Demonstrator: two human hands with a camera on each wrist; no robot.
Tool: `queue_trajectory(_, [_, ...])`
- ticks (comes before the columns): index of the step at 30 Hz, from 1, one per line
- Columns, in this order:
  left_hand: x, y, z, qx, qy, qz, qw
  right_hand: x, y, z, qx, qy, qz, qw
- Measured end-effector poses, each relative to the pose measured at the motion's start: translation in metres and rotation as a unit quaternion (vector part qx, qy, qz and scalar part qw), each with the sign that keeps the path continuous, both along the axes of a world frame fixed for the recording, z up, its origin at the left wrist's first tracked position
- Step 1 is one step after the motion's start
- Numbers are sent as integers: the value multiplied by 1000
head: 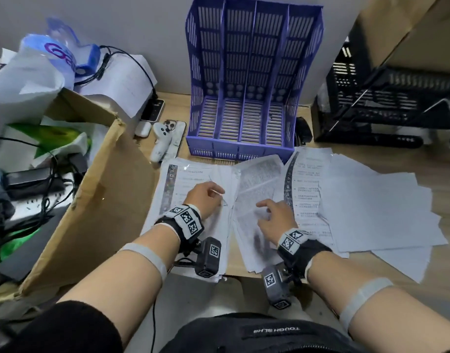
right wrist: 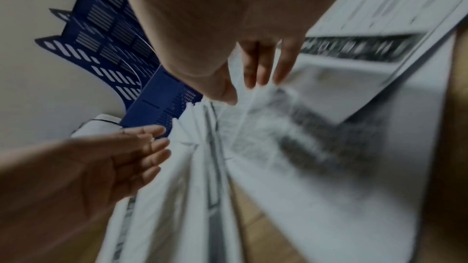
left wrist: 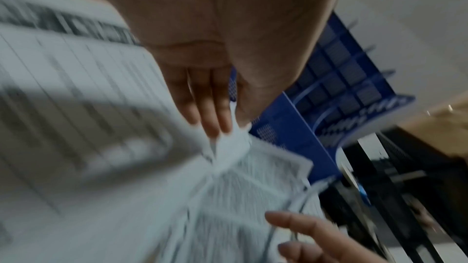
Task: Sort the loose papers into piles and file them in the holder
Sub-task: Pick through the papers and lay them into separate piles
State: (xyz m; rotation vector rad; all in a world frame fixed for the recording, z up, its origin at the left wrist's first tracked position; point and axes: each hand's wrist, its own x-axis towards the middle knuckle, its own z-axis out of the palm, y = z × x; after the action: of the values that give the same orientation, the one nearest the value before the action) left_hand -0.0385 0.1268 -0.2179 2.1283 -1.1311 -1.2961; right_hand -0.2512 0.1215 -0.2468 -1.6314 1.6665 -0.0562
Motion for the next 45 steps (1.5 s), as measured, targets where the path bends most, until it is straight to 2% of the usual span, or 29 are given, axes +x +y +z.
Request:
queue_trajectory(2, [-27, 0, -1, 75, 87, -24, 993, -19, 4, 2, -25, 121, 40, 992])
queue_trajectory(4, [-50, 5, 1, 192, 158, -52, 967, -31, 9, 0, 33, 166, 70, 983])
queue_trajectory(6, [-60, 6, -3, 276, 125, -123, 945, -40, 13, -3, 67, 179, 75, 979])
queue_trajectory(7, [-63, 4, -6, 284, 95, -133, 945, -44, 15, -4, 70, 189, 72, 977])
queue_trajectory(10, [-68, -13, -12, 237, 60, -58, 968, -59, 16, -9, 72, 208, 45, 974])
queue_trajectory(13, [-73, -28, -14, 167, 6, -28, 986, -70, 17, -11, 76, 219, 35, 972])
queue_trajectory(19, [-85, -32, -26, 124, 34, 106, 986, -78, 25, -18, 117, 255, 103, 954])
queue_trajectory(24, [-90, -43, -22, 122, 71, 124, 982, -80, 24, -20, 80, 250, 120, 957])
queue_trajectory(28, [-103, -40, -12, 110, 80, 107, 985, -84, 24, -20, 25, 269, 136, 953])
queue_trajectory(32, [-108, -35, -16, 103, 67, 74, 990, -96, 19, -18, -56, 238, 104, 964])
queue_trajectory(34, [-105, -34, -20, 102, 64, 85, 989, -98, 11, -4, -89, 197, 64, 974])
queue_trajectory(37, [-95, -33, -24, 110, 75, 118, 984, -93, 1, 18, -59, 139, 18, 988])
queue_trajectory(40, [-88, -31, -23, 144, 66, 124, 980, -79, 10, 29, -56, 64, 62, 994])
queue_trajectory(43, [-84, -28, -9, 193, 36, 104, 975, -67, 22, 14, -37, 28, 191, 980])
queue_trajectory(45, [-83, -29, -4, 209, 29, 86, 974, -66, 27, 0, -12, 27, 246, 969])
